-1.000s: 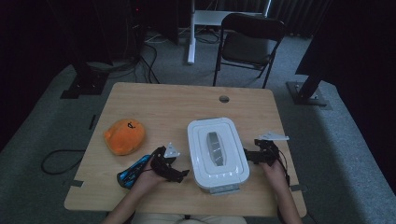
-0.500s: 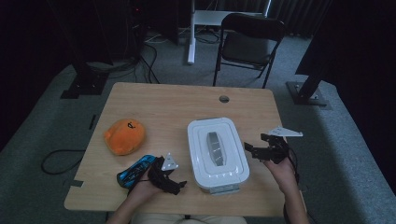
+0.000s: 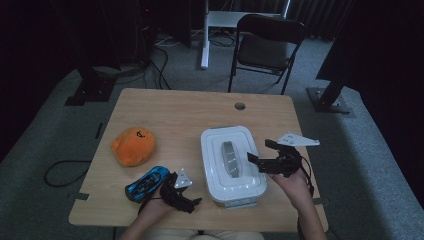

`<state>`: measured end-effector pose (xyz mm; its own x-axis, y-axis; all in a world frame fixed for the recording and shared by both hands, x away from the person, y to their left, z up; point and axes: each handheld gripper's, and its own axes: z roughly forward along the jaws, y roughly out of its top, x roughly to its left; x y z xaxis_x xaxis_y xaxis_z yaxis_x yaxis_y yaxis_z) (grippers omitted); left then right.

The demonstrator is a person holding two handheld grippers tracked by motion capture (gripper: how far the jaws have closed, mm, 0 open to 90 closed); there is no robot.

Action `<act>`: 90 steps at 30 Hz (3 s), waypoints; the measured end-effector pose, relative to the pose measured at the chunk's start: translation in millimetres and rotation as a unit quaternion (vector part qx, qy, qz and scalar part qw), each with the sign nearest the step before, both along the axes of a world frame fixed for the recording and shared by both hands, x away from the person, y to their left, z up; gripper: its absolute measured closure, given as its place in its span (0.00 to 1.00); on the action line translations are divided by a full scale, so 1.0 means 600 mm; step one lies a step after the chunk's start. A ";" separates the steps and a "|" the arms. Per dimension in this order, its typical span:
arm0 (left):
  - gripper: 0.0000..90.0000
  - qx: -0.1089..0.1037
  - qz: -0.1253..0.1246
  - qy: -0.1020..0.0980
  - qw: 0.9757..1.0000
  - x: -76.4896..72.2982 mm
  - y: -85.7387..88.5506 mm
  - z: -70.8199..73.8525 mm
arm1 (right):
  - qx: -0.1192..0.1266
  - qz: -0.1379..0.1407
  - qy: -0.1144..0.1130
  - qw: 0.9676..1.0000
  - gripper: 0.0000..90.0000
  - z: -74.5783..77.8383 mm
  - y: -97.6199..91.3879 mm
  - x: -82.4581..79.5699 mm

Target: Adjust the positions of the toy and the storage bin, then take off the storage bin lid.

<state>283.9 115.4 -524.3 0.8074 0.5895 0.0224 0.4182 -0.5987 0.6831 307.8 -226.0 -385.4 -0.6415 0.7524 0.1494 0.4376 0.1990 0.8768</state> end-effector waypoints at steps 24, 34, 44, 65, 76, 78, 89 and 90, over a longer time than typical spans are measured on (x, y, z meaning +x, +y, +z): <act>0.04 -0.002 -0.009 0.000 1.000 0.002 -0.003 0.000 | -0.060 0.079 0.029 0.995 0.19 -0.014 0.098 -0.044; 0.04 -0.002 -0.008 0.000 1.000 0.001 -0.003 0.000 | -0.101 0.070 0.017 0.992 0.43 -0.026 0.111 -0.051; 0.04 -0.002 -0.008 0.000 1.000 0.001 -0.003 0.000 | -0.085 0.067 0.027 0.994 0.64 -0.026 0.109 -0.049; 0.04 -0.003 -0.006 0.000 1.000 0.001 -0.003 -0.001 | -0.026 0.079 0.038 0.996 0.77 -0.001 0.099 -0.055; 0.04 -0.003 -0.006 0.001 1.000 0.001 -0.003 0.000 | -0.013 0.069 0.023 0.997 0.77 0.027 0.082 -0.051; 0.04 -0.001 -0.007 0.001 1.000 0.001 -0.002 0.000 | -0.011 0.065 0.019 0.998 0.77 0.032 0.078 -0.049; 0.04 -0.003 -0.006 0.000 1.000 0.001 -0.003 0.000 | -0.007 0.035 0.001 0.999 0.77 0.053 0.042 -0.029; 0.04 -0.003 -0.006 0.000 1.000 0.001 -0.003 0.000 | -0.010 0.031 -0.001 0.999 0.77 0.055 0.038 -0.027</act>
